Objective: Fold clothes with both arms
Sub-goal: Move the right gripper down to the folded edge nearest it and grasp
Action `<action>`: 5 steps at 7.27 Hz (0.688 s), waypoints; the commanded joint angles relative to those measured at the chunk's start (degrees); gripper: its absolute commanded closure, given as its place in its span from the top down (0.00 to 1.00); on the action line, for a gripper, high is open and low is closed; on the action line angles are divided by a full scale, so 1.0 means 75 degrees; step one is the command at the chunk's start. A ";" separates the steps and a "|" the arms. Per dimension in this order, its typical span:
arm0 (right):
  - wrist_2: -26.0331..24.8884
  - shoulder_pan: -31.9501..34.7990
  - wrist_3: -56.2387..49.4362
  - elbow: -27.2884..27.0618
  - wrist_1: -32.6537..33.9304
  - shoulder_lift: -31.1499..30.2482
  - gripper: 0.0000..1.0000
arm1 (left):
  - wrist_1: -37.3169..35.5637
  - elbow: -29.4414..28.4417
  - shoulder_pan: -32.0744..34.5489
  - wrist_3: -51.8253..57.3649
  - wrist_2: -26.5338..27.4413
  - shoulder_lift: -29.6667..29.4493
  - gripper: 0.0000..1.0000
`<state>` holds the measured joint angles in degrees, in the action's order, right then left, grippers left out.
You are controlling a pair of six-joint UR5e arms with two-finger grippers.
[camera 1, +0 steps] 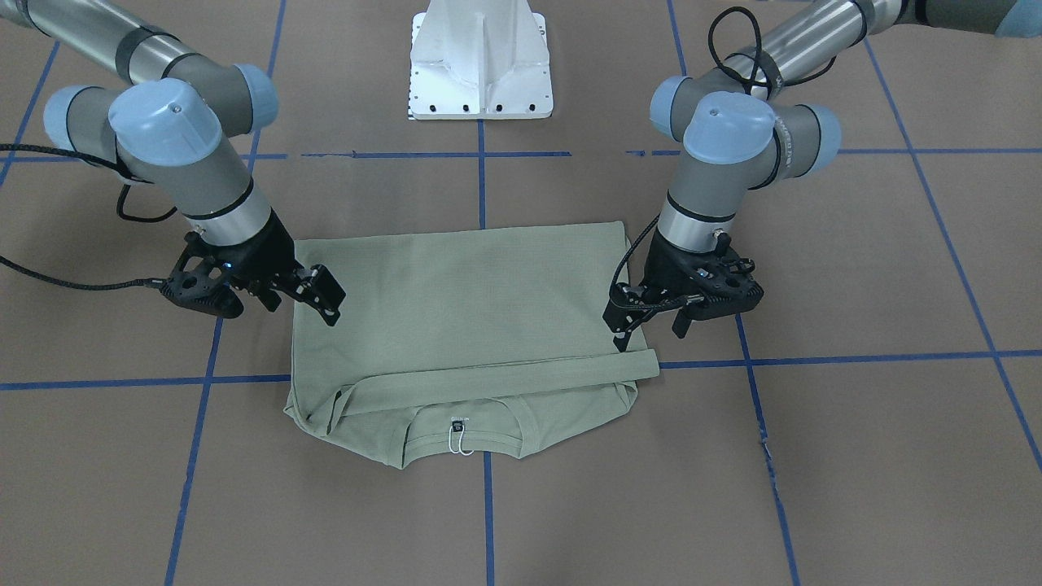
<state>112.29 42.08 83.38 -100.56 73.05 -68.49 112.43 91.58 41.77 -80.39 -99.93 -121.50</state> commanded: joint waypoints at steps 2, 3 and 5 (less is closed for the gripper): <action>-0.0031 -0.0746 -0.0030 -0.0468 0.0010 -0.1085 0.99 | -0.0482 0.0574 -0.0015 -0.0028 -0.0013 -0.0018 1.00; -0.0042 -0.0956 -0.0042 -0.0351 0.0010 -0.1028 0.94 | -0.0482 0.0586 -0.0015 -0.0039 -0.0013 -0.0007 1.00; -0.0031 -0.0993 -0.0031 -0.0303 0.0010 -0.0992 0.54 | -0.0471 0.0598 -0.0027 -0.0040 -0.0013 -0.0007 1.00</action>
<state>112.04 35.09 83.17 -103.20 73.12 -76.01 108.87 95.94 41.63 -80.67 -100.02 -121.56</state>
